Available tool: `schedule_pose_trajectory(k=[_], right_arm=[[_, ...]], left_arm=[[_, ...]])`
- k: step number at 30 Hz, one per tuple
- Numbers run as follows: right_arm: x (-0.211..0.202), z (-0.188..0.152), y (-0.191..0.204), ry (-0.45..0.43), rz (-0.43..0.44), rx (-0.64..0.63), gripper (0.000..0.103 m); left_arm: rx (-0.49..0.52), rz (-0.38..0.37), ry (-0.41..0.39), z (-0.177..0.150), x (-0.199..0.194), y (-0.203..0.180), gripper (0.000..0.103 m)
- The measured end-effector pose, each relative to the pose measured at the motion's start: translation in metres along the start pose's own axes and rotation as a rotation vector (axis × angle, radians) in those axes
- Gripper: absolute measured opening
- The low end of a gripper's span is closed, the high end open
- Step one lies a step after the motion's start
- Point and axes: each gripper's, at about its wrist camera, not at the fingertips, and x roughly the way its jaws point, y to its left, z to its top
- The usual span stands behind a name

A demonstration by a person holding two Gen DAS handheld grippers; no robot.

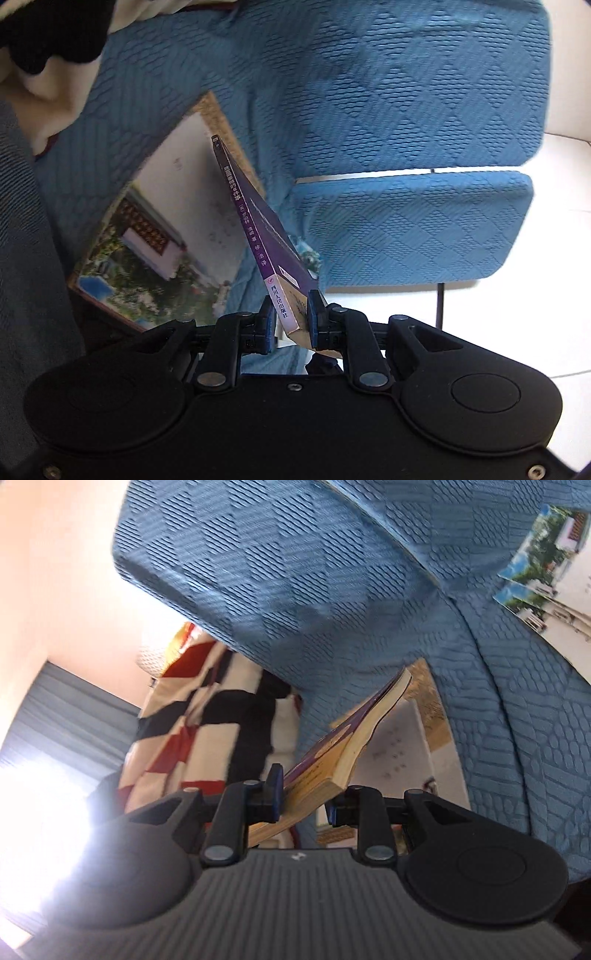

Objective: Organize objects
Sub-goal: 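Lift and carry the purple book toward the book stack with both tools, then lower the purple book cover-up onto the book stack and open both tools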

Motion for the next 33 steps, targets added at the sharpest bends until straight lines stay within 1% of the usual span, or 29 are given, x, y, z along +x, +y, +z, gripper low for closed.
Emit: schedule_pose_trajectory(k=[2, 5, 9, 11, 12, 13, 14, 17, 18, 19, 21, 23, 24, 28, 31, 32, 33], right_arm=[[0.007, -0.003, -0.007, 0.016, -0.019, 0.015, 0.026], [0.009, -0.006, -0.013, 0.016, -0.014, 0.036, 0.026], [0.012, -0.01, -0.017, 0.033, -0.014, 0.065, 0.026], [0.013, -0.011, -0.019, 0.045, -0.009, 0.077, 0.027], [0.013, -0.012, -0.019, 0.054, -0.011, 0.085, 0.027], [0.015, -0.012, -0.02, 0.07, -0.021, 0.084, 0.027], [0.015, -0.012, -0.02, 0.087, -0.034, 0.077, 0.028], [0.017, -0.012, -0.019, 0.132, -0.067, 0.055, 0.034], [0.019, -0.013, -0.018, 0.164, -0.075, 0.041, 0.039], [0.021, -0.016, -0.016, 0.204, -0.082, 0.019, 0.043], [0.022, -0.023, -0.015, 0.265, -0.107, -0.018, 0.062], [0.019, -0.032, -0.019, 0.291, -0.146, -0.031, 0.067], [0.017, -0.036, -0.023, 0.301, -0.171, -0.029, 0.066], [-0.001, -0.043, -0.037, 0.288, -0.172, 0.01, 0.066], [-0.009, -0.039, -0.038, 0.24, -0.216, -0.032, 0.066], [-0.009, -0.036, -0.037, 0.221, -0.244, -0.06, 0.066], [-0.008, -0.034, -0.036, 0.2, -0.273, -0.093, 0.066]], left_arm=[[-0.003, 0.014, 0.0, 0.0, 0.003, 0.006, 0.016], [-0.005, 0.03, -0.002, -0.001, 0.004, 0.011, 0.017], [0.004, 0.075, -0.004, -0.001, 0.002, 0.01, 0.018], [0.015, 0.118, -0.002, 0.0, 0.003, 0.006, 0.028], [0.033, 0.142, -0.001, 0.001, 0.004, 0.002, 0.036], [0.055, 0.163, 0.005, 0.002, 0.005, -0.001, 0.039], [0.068, 0.185, 0.005, 0.003, 0.005, -0.003, 0.039], [0.085, 0.212, -0.021, 0.004, -0.001, -0.008, 0.052], [0.087, 0.219, -0.032, 0.003, -0.003, -0.009, 0.056], [0.091, 0.226, -0.043, 0.003, -0.004, -0.009, 0.058], [0.102, 0.249, -0.056, 0.003, -0.004, -0.01, 0.06], [0.124, 0.285, -0.067, 0.003, 0.0, -0.01, 0.061], [0.13, 0.312, -0.072, 0.003, 0.003, -0.009, 0.061], [0.168, 0.387, -0.082, 0.004, 0.018, -0.01, 0.061], [0.215, 0.458, -0.103, 0.007, 0.027, -0.012, 0.062], [0.241, 0.471, -0.113, 0.008, 0.03, -0.015, 0.064], [0.281, 0.483, -0.127, 0.008, 0.034, -0.017, 0.073]])
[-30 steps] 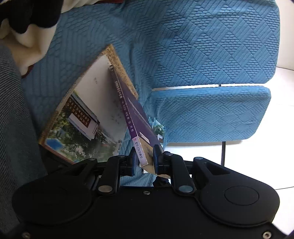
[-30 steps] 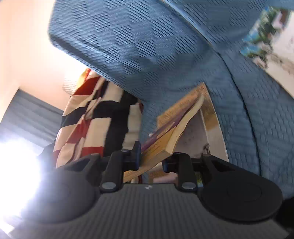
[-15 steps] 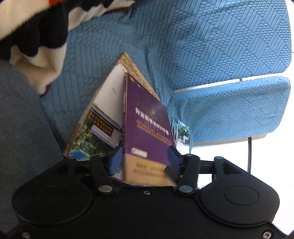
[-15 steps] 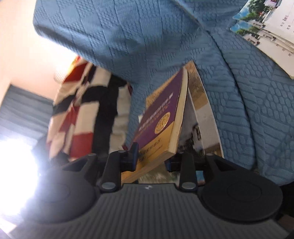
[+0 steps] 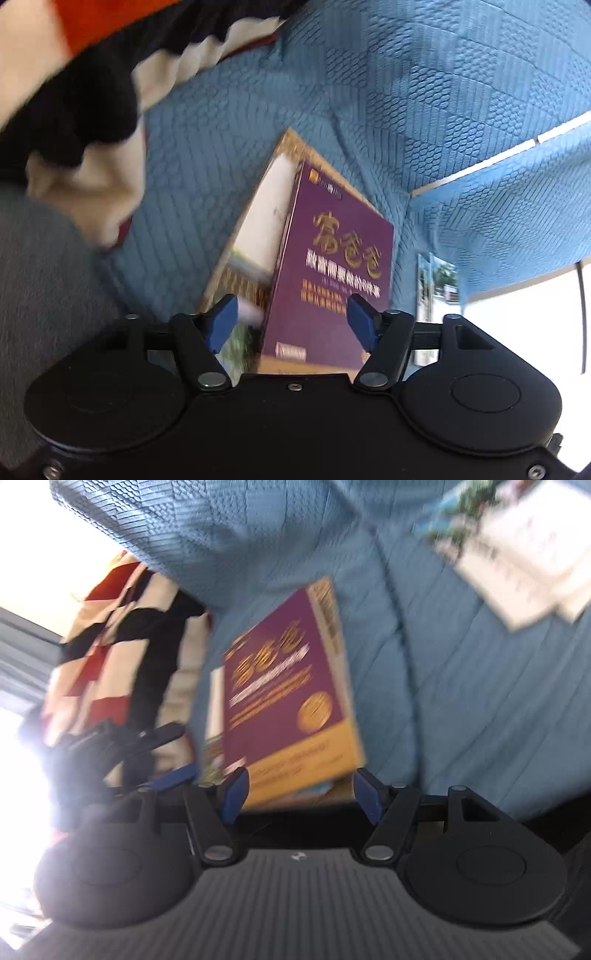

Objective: Organize objects
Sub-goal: 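Lower the purple book cover-up onto the book stack and open both tools, then withdraw both tools up and away from the book stack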

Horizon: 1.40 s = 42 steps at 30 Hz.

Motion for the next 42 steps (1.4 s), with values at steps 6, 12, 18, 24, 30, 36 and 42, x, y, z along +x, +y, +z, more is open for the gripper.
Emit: schedule_pose_trajectory(k=[6, 12, 18, 24, 30, 36, 42], right_arm=[[0.023, 0.021, 0.002, -0.051, -0.101, -0.078, 0.066], [0.047, 0.039, 0.01, -0.077, -0.12, -0.157, 0.066], [0.07, 0.045, 0.014, -0.057, -0.137, -0.191, 0.064], [0.074, 0.037, 0.025, -0.056, -0.144, -0.203, 0.057], [0.072, 0.032, 0.03, -0.049, -0.145, -0.191, 0.047], [0.072, 0.031, 0.039, -0.038, -0.155, -0.233, 0.042], [0.071, 0.03, 0.04, -0.043, -0.171, -0.277, 0.042]], left_arm=[[0.127, 0.138, -0.069, 0.003, 0.021, -0.024, 0.081], [0.172, 0.184, -0.101, 0.001, 0.035, -0.029, 0.083], [0.181, 0.204, -0.105, 0.004, 0.046, -0.031, 0.083], [0.144, 0.149, -0.039, 0.006, 0.056, -0.02, 0.081], [0.154, 0.149, -0.036, 0.004, 0.058, -0.02, 0.081], [0.156, 0.144, -0.037, 0.004, 0.057, -0.017, 0.08], [0.177, 0.144, -0.038, 0.002, 0.055, -0.019, 0.08]])
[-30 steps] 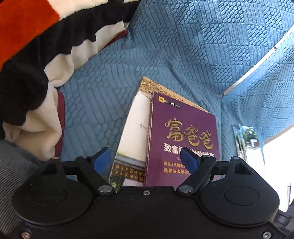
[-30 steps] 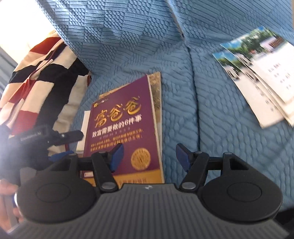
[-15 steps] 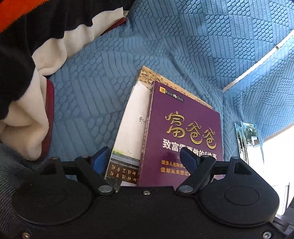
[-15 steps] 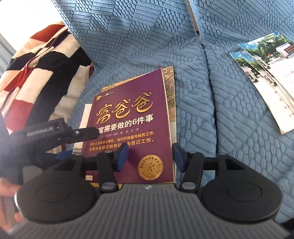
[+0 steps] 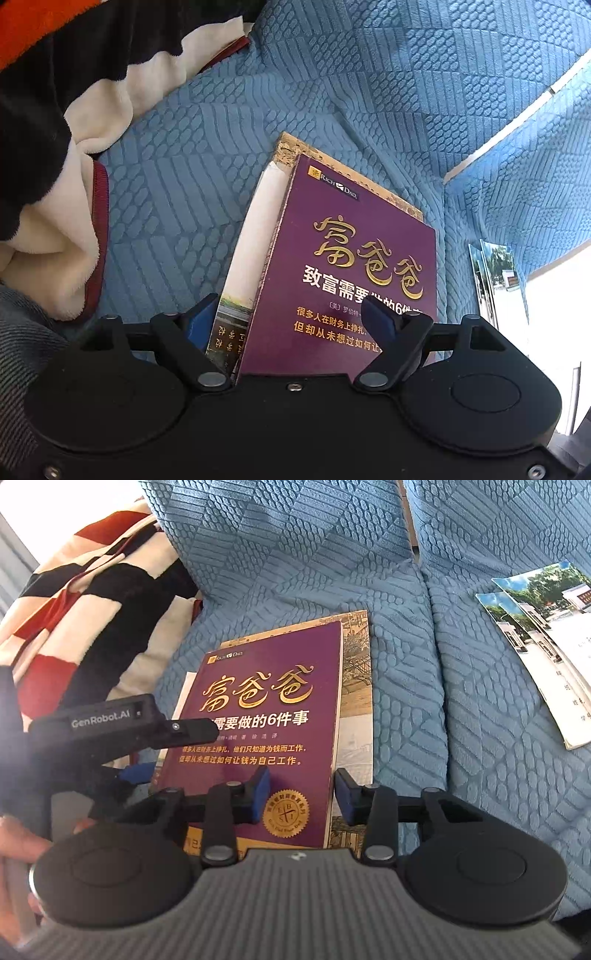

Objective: Organize objects
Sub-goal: 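Withdraw both tools up and away from the book stack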

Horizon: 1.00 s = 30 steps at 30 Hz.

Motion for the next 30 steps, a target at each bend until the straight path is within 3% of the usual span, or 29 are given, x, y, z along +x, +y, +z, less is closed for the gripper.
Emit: schedule_pose_trajectory(k=[12, 18, 30], right_arm=[[-0.014, 0.009, 0.005, -0.039, -0.021, -0.026, 0.04], [-0.062, 0.02, 0.016, -0.138, -0.029, -0.067, 0.04], [-0.175, 0.022, 0.028, -0.311, -0.016, -0.101, 0.04]], left_arm=[[0.052, 0.003, -0.015, -0.008, -0.025, -0.002, 0.081], [0.104, -0.039, -0.095, -0.013, -0.074, -0.019, 0.081], [0.259, -0.064, -0.236, -0.02, -0.171, -0.089, 0.082]])
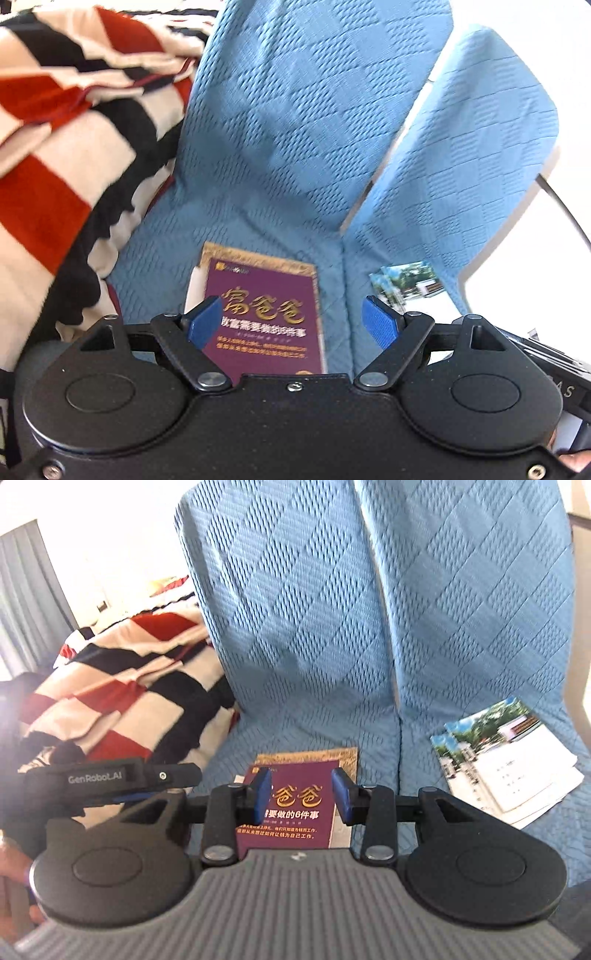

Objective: Organize objects
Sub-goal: 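Withdraw both tools up and away from the book stack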

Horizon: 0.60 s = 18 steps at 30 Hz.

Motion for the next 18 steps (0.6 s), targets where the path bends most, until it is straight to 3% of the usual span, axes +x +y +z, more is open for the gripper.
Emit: schedule_pose_trajectory(k=[9, 18], right_arm=[[-0.05, 0.005, 0.002, -0.044, -0.034, 0.04, 0.04], [-0.073, -0.001, -0.005, -0.026, -0.057, 0.093, 0.041]], left_arm=[[0.049, -0.01, -0.067, 0.009, -0.042, -0.034, 0.082], [0.074, 0.016, -0.064, -0.006, -0.052, -0.047, 0.082]])
